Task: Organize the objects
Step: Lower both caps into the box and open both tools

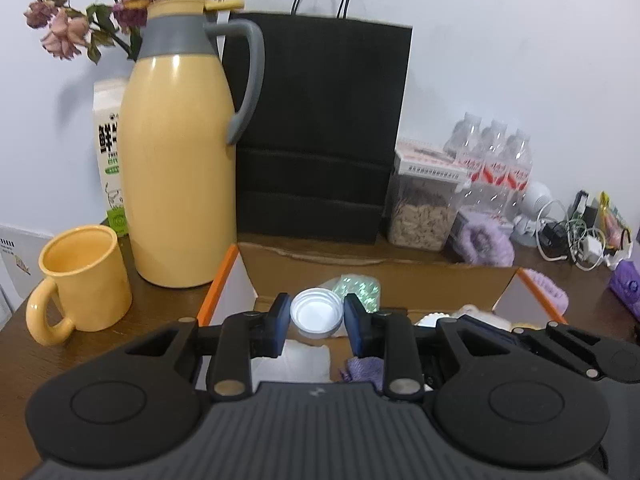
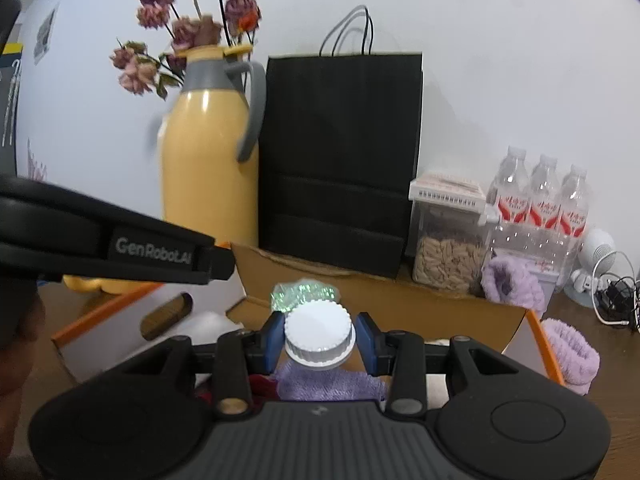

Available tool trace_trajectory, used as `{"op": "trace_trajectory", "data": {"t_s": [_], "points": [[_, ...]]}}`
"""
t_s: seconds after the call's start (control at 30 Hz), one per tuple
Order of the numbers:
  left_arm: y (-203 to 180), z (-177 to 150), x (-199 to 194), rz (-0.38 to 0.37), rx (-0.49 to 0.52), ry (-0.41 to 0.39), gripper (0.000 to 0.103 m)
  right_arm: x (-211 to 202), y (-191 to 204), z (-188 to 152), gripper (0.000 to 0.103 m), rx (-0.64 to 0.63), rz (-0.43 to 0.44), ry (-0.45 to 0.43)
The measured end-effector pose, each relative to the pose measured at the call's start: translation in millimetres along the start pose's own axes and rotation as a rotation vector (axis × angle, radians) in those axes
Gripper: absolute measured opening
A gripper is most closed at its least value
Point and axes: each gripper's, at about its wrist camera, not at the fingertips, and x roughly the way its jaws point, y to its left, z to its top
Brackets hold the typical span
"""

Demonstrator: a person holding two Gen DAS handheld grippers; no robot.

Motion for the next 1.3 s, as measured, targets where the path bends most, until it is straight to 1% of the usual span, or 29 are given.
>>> {"op": "trace_trajectory", "data": {"t_s": [0.03, 0.1, 0.13, 0.17, 0.23, 0.3, 0.33, 0.37, 0.5, 0.57, 0.73, 0.93, 1.13, 1.3], "points": [[0.4, -0.8, 3.0, 0.005, 0.003, 0.01, 0.031, 2.0, -1.4, -1.5, 0.038, 0.005, 0.001, 0.009], [1.2, -3.1, 6.7, 0.002, 0.017, 0.028, 0.04, 2.7, -4.1, -4.1, 0.038, 0.015, 0.001, 0.018], [1.5, -4.5, 6.9, -0.001, 0.018, 0.029, 0.057, 2.5, -5.4, -4.9, 0.044, 0.015, -0.003, 0.023], [2.0, -5.1, 7.2, 0.001, 0.017, 0.029, 0.081, 2.0, -6.3, -5.5, 0.049, 0.019, -0.007, 0.025], [2.0, -6.1, 5.6, 0.012, 0.017, 0.012, 0.103, -0.7, -7.5, -6.5, 0.081, 0.022, -0.018, 0.022], [1.6, -6.6, 2.8, 0.032, 0.011, -0.012, 0.103, -4.4, -7.2, -6.9, 0.096, 0.016, -0.027, 0.011], [1.5, -5.9, 2.8, 0.032, 0.008, -0.009, 0.103, -5.8, -7.0, -6.8, 0.102, 0.015, -0.026, 0.008], [1.9, -5.5, 3.1, 0.029, 0.005, -0.004, 0.103, -6.9, -7.0, -6.3, 0.103, 0.017, -0.023, 0.005], [0.6, -4.9, 2.8, 0.037, 0.009, -0.001, 0.103, -11.9, -6.0, -4.9, 0.103, 0.016, -0.026, -0.009], [-0.1, -4.6, 0.3, 0.026, 0.007, -0.007, 0.103, -14.5, -5.4, -4.0, 0.103, 0.015, -0.026, -0.016], [-1.9, -2.8, -11.5, 0.008, 0.001, -0.048, 0.103, -23.0, -4.1, -3.9, 0.103, 0.006, -0.031, -0.034], [-5.0, -2.4, -28.8, 0.004, 0.007, -0.073, 0.103, -38.9, -2.6, -4.3, 0.103, -0.001, -0.037, -0.057], [-4.6, -5.9, -47.9, 0.0, 0.005, -0.086, 0.103, -61.6, -2.0, -11.0, 0.103, 0.008, -0.054, -0.092], [-4.9, -12.3, -59.6, -0.002, 0.005, -0.082, 0.103, -76.5, -1.6, -20.7, 0.103, 0.009, -0.057, -0.091]]}}
